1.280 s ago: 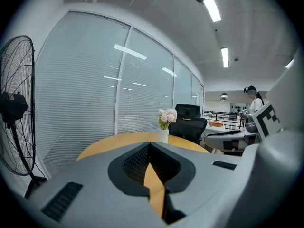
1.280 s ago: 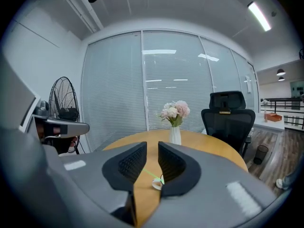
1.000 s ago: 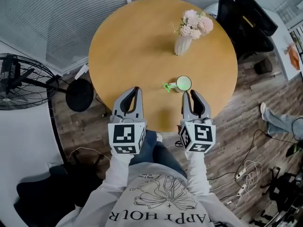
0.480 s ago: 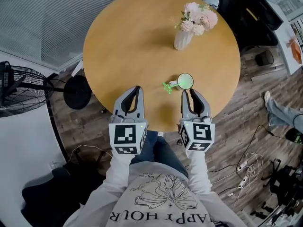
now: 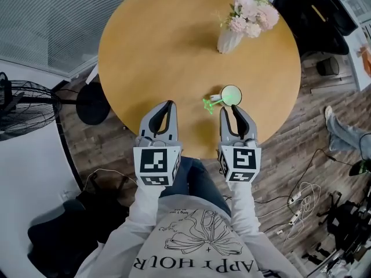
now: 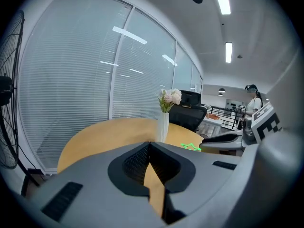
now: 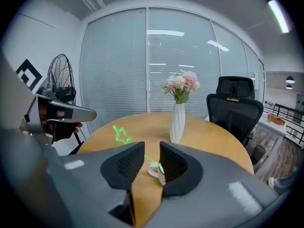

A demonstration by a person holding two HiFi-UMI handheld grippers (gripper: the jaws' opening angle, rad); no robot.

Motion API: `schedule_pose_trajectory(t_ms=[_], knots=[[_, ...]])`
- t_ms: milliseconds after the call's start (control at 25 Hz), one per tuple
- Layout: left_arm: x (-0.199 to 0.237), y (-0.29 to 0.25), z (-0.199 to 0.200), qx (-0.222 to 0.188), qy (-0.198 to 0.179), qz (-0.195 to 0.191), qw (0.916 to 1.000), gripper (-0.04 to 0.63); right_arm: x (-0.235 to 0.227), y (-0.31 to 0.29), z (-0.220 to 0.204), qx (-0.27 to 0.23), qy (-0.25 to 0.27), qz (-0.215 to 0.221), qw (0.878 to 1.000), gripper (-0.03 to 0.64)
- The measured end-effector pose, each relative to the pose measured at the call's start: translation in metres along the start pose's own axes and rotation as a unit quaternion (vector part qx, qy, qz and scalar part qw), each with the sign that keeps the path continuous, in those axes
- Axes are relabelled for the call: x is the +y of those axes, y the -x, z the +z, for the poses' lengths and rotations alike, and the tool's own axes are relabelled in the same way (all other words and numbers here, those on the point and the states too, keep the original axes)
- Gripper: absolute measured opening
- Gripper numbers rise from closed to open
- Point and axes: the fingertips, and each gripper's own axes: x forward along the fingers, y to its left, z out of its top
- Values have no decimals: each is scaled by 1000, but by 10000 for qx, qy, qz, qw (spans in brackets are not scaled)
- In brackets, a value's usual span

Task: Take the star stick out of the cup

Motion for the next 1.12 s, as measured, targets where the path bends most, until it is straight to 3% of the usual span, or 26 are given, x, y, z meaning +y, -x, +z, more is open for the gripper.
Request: schedule_pose_trajectory(t_ms=[1120], knots=[[9,-25,-44,501,210,60,9985,6,10,-40,-41,478,112,204,9986,130]])
